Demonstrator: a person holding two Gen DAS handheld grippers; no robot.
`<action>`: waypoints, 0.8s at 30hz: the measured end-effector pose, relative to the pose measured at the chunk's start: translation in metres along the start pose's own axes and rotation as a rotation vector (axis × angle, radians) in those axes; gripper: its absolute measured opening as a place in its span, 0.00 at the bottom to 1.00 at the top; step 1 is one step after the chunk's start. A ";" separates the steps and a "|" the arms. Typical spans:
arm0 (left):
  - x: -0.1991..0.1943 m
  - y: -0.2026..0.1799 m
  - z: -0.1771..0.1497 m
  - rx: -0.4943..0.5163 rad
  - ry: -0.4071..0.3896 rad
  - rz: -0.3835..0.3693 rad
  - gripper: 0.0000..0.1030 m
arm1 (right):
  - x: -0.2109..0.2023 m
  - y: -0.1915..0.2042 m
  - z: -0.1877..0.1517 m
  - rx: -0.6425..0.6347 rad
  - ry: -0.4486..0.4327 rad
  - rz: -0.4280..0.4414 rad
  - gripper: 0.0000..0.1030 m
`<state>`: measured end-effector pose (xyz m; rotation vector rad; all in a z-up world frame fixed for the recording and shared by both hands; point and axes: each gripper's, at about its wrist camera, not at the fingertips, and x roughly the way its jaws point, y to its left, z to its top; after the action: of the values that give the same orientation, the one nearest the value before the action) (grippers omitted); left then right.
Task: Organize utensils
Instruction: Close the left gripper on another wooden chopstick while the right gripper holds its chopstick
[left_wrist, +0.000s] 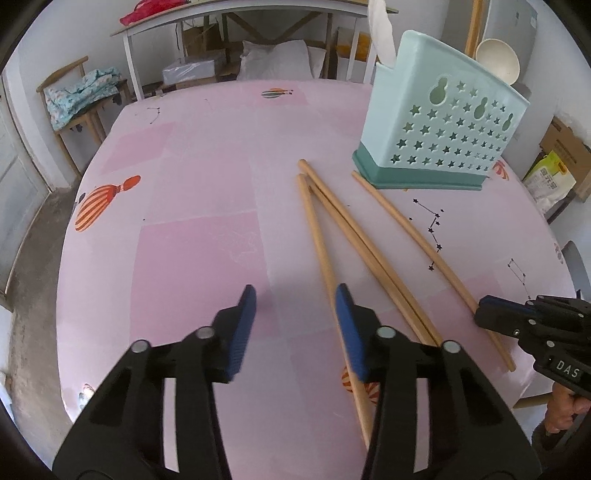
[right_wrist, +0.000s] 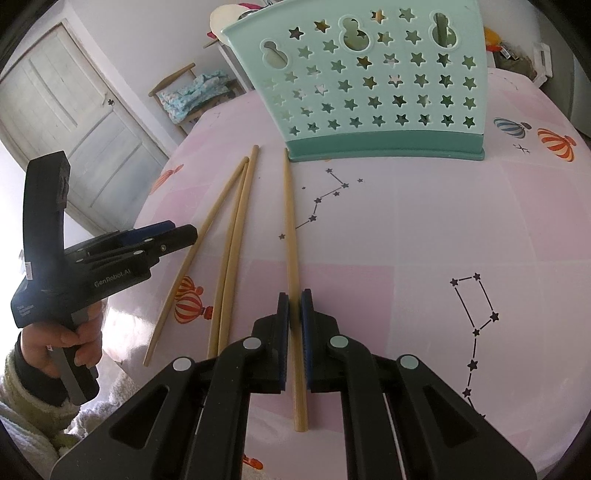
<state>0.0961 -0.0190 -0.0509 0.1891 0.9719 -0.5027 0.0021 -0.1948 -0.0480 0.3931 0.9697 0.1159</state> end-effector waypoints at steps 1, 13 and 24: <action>0.000 0.000 0.000 0.002 0.000 0.001 0.32 | 0.000 0.000 0.000 0.000 0.000 0.000 0.07; 0.002 0.000 -0.002 0.003 0.015 0.006 0.03 | 0.000 0.001 0.000 -0.003 -0.001 -0.001 0.07; -0.010 0.002 -0.014 -0.003 0.038 -0.018 0.01 | -0.011 -0.003 -0.009 0.001 0.017 0.011 0.07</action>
<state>0.0823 -0.0084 -0.0503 0.1877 1.0123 -0.5152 -0.0115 -0.1983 -0.0449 0.3987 0.9847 0.1290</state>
